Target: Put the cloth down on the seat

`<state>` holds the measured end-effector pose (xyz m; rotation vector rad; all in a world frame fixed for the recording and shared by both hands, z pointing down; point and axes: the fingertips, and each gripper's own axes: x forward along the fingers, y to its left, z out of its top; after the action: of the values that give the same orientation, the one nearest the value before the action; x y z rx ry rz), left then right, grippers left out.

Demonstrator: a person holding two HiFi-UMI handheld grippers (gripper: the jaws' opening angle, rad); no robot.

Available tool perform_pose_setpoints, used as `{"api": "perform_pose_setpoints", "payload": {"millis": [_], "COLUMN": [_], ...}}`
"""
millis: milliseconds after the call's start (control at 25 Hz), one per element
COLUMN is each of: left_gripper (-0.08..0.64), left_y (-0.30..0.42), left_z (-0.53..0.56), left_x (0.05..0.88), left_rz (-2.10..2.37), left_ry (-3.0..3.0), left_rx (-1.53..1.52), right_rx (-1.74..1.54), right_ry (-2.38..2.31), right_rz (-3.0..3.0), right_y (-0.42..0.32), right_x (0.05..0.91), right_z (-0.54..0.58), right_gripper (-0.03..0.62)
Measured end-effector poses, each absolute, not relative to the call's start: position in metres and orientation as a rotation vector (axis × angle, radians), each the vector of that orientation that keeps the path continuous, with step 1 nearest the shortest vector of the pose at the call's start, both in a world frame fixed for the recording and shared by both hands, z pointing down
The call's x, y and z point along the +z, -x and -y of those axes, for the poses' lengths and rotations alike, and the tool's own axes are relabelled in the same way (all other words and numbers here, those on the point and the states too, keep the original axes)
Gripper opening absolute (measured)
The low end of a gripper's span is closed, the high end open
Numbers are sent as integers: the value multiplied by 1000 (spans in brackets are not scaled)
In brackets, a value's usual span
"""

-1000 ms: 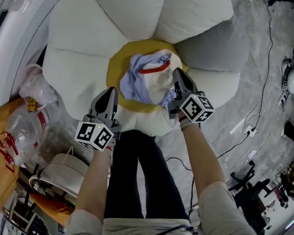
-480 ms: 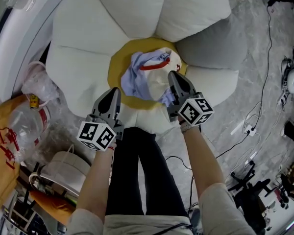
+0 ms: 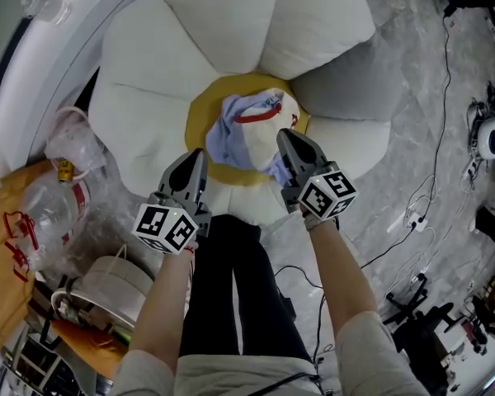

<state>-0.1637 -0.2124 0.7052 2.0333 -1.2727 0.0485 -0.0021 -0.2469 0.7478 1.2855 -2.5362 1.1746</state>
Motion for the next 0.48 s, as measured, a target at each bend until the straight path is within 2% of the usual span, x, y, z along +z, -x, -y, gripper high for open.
{"api": "perform_pose_setpoints", "payload": {"millis": [480], "left_gripper": [14], "left_y": [152], "left_z": [214], "left_x": [659], "left_rz": [1219], "left_ry": [-2085], "left_rx": [55], "right_rx": [1115], "right_ry": [-1243], "right_rz": [2584], "right_y": [11], "right_x": [690], "right_z": [231], "right_gripper": [18]}}
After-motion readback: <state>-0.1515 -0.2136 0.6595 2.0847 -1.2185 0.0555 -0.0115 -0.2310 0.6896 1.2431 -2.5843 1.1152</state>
